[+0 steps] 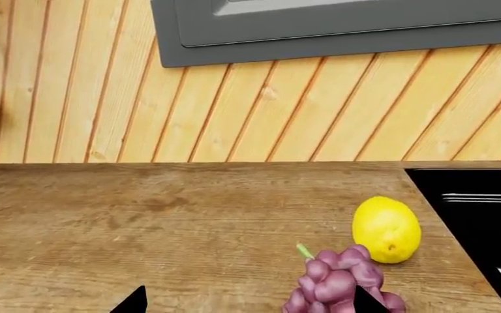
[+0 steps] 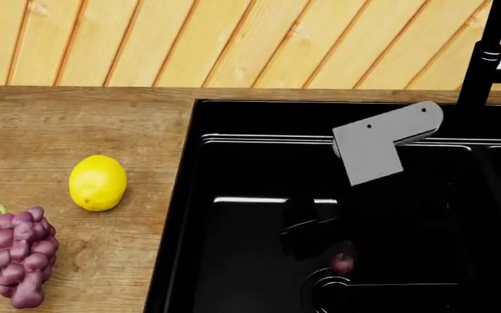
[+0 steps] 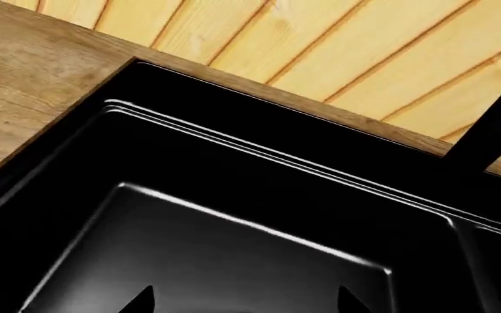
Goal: There is a mixed pile of frozen fruits and vegetables on the counter. Locate all the frozen vegetables and place the items in a bowl on the counter. Take all the frozen fruits and defrost them in a running sink.
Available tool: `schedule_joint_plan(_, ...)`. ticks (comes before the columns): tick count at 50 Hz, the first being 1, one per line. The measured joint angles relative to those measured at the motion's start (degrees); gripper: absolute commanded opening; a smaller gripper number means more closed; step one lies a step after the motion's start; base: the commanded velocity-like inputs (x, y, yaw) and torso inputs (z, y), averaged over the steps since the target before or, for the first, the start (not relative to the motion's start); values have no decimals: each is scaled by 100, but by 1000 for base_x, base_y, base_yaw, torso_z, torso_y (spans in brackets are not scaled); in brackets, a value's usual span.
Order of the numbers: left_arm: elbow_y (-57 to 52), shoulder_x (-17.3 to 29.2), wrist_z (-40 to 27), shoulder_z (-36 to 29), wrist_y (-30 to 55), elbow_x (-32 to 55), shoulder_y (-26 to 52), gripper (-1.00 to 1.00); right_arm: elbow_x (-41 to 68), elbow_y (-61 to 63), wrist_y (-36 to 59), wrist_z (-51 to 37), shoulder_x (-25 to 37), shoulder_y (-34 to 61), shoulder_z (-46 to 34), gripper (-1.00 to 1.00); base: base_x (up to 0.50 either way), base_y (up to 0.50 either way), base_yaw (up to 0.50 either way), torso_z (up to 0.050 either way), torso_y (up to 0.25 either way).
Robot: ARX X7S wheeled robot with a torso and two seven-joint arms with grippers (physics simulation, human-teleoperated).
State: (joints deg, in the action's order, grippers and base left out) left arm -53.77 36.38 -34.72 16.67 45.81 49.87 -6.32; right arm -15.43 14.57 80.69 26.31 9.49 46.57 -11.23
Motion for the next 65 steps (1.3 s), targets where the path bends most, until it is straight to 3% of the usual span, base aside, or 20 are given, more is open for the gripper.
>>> schedule_joint_plan(9, 103, -34, -151, -343, 222, 54, 481, 100, -3934, 1667, 491, 3508, -220, -619, -142, 100, 0, 0, 0, 0, 0)
schedule_joint_plan(20, 399, -203, -606, -927, 896, 433, 1691, 100, -6110, 2779, 759, 5380, -215, -1006, -109, 100, 0, 0, 0, 0, 0)
schedule_joint_plan(35, 1207, -615, -652, -1794, 1114, 291, 2560, 100, -6934, 3542, 871, 6106, -88, -1381, 39, 100, 0, 0, 0, 0, 0)
schedule_joint_plan(65, 2965, -1101, -248, -2706, 399, -706, 2517, 100, -7063, 3601, 902, 6304, -154, -1541, 246, 100, 0, 0, 0, 0, 0)
